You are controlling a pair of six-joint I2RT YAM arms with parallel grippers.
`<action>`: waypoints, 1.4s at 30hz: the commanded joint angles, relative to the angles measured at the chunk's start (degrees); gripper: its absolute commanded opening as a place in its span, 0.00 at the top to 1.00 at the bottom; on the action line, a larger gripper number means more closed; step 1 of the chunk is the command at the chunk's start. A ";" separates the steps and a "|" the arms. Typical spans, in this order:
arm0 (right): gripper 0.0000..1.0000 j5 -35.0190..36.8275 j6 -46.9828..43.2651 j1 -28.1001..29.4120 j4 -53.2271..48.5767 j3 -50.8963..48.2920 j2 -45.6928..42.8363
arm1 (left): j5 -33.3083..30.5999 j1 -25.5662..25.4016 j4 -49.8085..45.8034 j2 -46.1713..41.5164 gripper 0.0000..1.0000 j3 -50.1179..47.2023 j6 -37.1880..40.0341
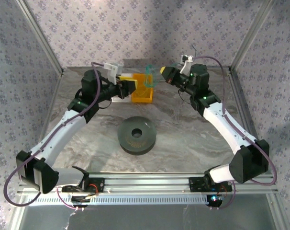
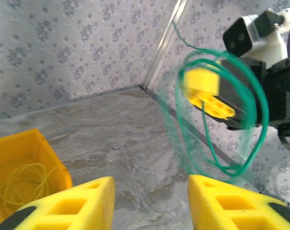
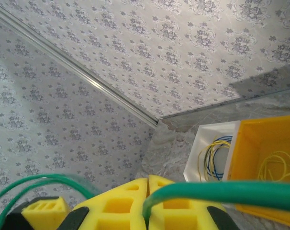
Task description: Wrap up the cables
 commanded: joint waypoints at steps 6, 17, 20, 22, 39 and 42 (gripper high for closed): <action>1.00 -4.95 -1.39 -0.20 -1.64 1.59 -1.13 | 6.58 2.97 2.10 -4.40 0.55 -1.49 0.28; 1.00 -6.47 -0.09 -0.23 -0.73 2.14 0.21 | 24.84 -0.53 8.16 -1.66 0.59 -2.57 0.08; 1.00 -6.63 0.01 -0.13 -0.67 2.30 0.51 | 25.19 -1.61 8.48 -1.26 0.60 -2.63 0.28; 1.00 -6.72 0.01 -0.09 -0.65 2.32 0.70 | 25.20 -2.04 8.86 -0.82 0.62 -2.56 0.12; 1.00 -7.76 -0.29 0.11 -0.68 2.51 1.07 | 21.08 -2.19 5.35 1.61 0.88 -0.13 1.62; 1.00 -7.83 -0.34 0.16 -0.54 2.18 0.93 | 20.74 -2.06 5.17 1.39 0.94 -0.17 1.83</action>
